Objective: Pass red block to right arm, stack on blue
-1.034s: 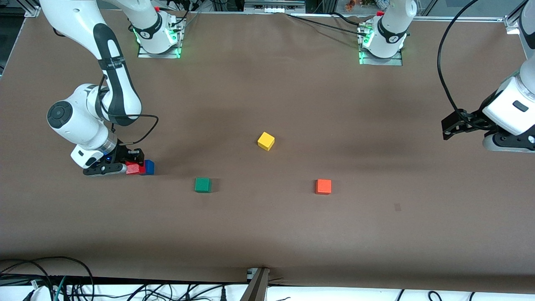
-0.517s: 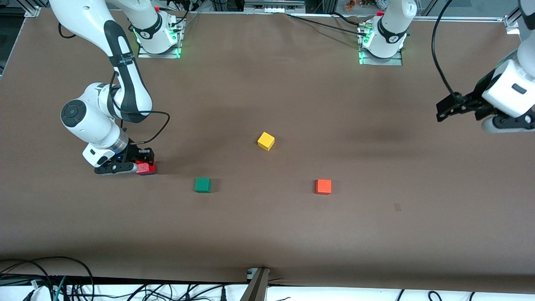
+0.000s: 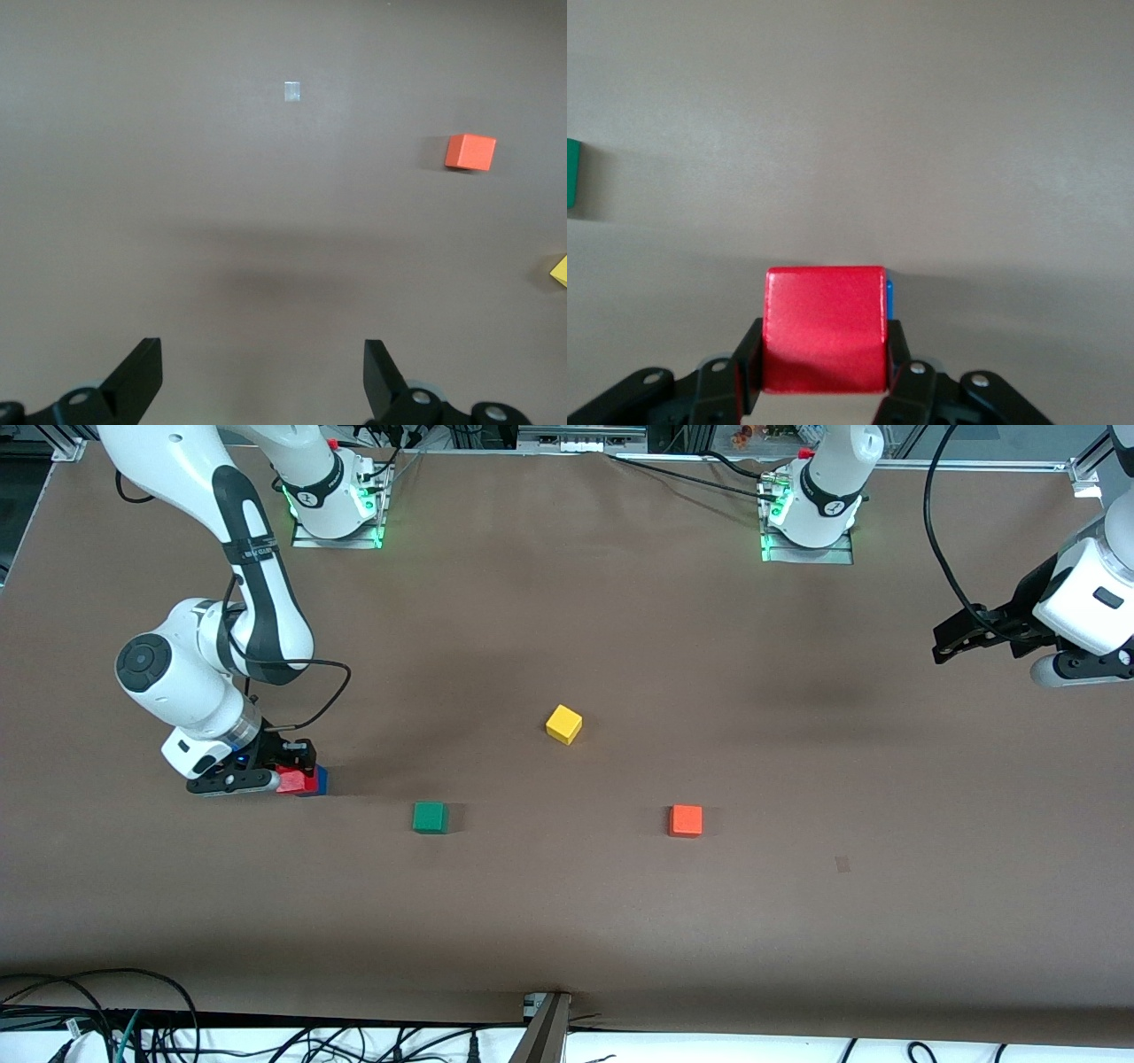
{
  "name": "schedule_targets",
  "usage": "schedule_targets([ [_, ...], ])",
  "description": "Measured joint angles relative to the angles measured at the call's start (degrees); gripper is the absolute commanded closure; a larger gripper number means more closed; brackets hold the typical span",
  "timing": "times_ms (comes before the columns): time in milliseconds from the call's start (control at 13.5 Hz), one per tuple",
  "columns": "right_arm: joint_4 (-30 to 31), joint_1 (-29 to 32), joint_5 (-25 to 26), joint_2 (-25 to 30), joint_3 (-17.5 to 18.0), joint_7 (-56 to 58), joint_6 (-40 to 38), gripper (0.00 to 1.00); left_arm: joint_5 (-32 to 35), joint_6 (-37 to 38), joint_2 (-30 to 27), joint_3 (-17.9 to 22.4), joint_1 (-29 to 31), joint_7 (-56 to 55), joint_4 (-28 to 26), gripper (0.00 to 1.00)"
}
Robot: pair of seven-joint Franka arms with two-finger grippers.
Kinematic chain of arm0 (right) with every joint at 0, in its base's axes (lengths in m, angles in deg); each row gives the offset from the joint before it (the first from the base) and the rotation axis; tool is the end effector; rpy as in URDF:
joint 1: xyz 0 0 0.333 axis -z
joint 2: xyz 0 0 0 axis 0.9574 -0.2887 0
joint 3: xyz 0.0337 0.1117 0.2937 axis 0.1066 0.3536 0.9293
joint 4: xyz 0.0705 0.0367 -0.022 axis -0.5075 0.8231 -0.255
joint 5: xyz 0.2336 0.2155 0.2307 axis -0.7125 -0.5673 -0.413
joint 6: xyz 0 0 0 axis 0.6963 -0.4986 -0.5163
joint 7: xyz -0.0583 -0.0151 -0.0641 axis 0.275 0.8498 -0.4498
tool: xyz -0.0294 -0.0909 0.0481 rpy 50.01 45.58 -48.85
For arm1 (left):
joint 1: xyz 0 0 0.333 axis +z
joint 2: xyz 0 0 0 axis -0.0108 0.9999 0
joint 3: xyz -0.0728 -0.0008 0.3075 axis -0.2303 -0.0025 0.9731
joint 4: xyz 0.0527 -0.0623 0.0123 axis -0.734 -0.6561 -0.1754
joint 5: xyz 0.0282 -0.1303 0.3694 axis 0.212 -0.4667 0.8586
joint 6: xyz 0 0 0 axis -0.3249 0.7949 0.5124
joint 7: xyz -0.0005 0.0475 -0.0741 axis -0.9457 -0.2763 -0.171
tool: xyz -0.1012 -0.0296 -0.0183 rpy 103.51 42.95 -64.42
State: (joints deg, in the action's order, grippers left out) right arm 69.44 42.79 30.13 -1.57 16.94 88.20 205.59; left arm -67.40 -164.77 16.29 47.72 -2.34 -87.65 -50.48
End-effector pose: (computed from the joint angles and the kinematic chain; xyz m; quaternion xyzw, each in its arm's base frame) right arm 0.6007 0.0430 0.2664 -0.9964 -0.0512 -0.0654 0.0164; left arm 0.5639 -0.0337 0.6039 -0.9978 -0.0564 0.0348 0.0095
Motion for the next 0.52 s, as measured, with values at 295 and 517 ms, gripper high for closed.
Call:
schedule_targets([
  [295, 0.00, 0.01, 1.36, 0.71, -1.03, 0.00, -0.79, 1.00, 0.00, 0.00, -0.42, -2.31, 2.47, -0.01, -0.38, 0.00],
  [517, 0.00, 0.01, 1.49, 0.75, -1.12, 0.00, -0.93, 1.00, 0.00, 0.01, -0.40, -2.59, 2.62, -0.02, -0.46, 0.00],
])
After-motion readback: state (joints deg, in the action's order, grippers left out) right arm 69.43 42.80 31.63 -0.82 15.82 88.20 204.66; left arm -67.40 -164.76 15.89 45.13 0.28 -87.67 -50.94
